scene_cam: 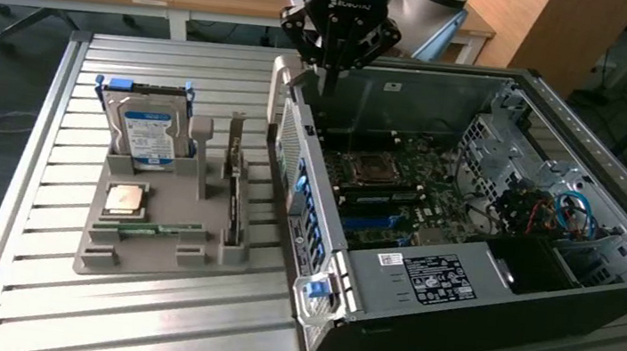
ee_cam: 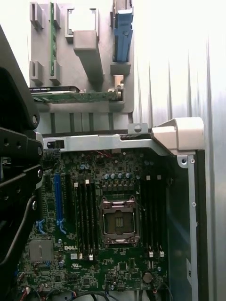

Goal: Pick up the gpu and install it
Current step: 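Reach for the gpu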

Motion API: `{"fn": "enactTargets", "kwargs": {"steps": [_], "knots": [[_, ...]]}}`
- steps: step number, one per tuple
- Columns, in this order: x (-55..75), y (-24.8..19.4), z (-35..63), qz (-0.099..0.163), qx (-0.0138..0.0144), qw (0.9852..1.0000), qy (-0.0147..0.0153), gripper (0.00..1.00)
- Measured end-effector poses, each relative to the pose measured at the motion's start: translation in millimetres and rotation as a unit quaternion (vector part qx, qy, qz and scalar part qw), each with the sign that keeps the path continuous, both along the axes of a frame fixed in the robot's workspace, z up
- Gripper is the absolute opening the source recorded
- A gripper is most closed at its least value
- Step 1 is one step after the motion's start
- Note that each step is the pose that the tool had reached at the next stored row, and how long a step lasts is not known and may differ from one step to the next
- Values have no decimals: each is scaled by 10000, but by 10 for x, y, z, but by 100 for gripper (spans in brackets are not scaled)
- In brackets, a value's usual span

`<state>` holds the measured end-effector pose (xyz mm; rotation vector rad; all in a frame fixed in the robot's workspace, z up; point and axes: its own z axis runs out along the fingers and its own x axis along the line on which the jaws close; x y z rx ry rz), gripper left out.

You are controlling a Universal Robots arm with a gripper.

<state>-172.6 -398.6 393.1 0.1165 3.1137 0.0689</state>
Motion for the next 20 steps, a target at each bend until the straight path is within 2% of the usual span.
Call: {"fn": "enactTargets", "kwargs": {"steps": [20], "knots": [[-265, 0, -1, -1, 0, 10000, 0, 11]]}}
